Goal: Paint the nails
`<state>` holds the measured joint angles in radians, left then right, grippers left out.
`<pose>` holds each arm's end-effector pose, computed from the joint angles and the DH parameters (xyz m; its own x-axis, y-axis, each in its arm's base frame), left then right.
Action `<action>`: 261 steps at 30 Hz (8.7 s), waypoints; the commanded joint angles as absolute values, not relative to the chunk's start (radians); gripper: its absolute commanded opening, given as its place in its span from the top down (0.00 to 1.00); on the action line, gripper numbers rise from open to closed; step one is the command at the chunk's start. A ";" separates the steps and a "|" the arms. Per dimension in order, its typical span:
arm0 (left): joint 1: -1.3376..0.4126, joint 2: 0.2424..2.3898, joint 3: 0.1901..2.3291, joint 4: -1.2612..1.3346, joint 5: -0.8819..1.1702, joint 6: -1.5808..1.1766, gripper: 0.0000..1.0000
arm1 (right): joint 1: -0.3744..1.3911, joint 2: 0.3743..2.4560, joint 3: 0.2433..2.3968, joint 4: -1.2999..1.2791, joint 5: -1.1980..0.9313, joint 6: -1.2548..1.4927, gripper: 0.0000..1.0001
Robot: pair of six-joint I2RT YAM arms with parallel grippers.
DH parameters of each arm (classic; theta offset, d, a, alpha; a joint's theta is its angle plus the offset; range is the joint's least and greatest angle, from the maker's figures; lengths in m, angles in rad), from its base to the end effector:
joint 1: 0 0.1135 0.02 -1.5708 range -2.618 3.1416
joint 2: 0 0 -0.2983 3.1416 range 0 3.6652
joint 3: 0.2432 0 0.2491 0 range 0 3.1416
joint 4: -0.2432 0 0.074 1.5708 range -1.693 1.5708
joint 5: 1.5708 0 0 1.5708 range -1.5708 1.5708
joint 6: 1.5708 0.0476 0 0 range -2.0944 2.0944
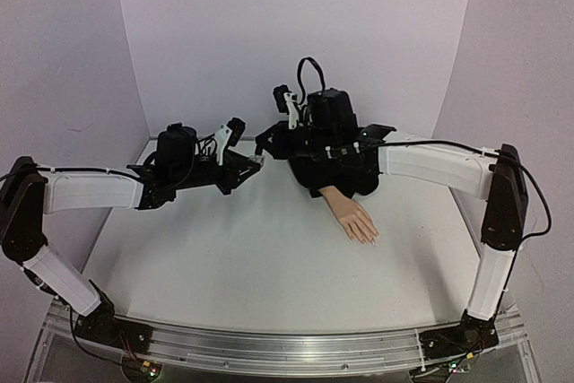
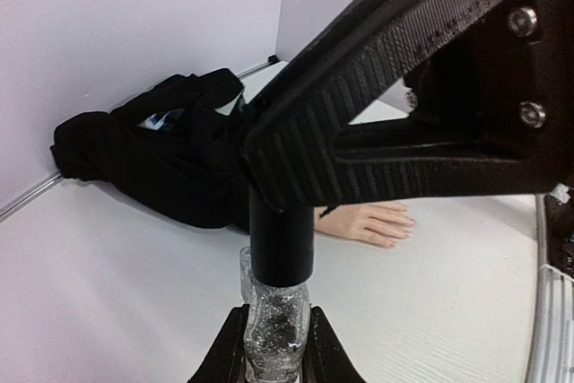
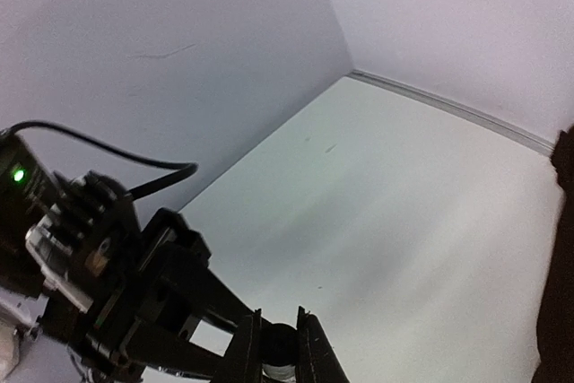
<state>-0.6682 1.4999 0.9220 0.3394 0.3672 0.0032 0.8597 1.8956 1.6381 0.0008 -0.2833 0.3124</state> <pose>0.2635 -0.2298 0.3012 -0.1827 0.1480 -0.9720 0.8527 0.5160 -0.0817 0.3032 0.3724 0.3622 -0.4355 -0.0534 -0.8986 -0.8092 0.4605 0.3648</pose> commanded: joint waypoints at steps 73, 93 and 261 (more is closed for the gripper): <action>-0.670 1.345 0.930 0.579 0.845 -0.191 1.00 | 0.801 1.774 1.606 -0.075 -0.953 0.116 1.00; -0.662 1.334 0.917 0.719 0.662 -0.198 1.00 | 0.816 1.767 1.387 0.257 -0.778 0.268 1.00; -0.604 1.463 1.031 0.627 1.159 -0.337 1.00 | 0.798 1.892 1.959 -0.389 -1.096 -0.016 0.96</action>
<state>-0.6092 1.4719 0.9997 0.5678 1.2104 -0.3331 0.7993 1.8871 1.9499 -0.4190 -1.0786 -0.0365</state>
